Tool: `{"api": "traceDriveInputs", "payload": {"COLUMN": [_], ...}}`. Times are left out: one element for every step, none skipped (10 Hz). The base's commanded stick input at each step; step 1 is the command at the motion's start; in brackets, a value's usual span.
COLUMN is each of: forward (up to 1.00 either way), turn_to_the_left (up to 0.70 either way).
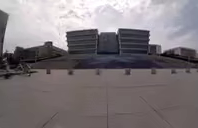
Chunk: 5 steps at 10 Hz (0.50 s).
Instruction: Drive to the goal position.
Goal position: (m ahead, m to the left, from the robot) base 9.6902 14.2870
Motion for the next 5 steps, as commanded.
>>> {"api": "traceDriveInputs", "payload": {"forward": [0.67,0.67,0.67,0.67,0.67], "turn_to_the_left": [0.0,0.0,0.0,0.0,0.0]}}
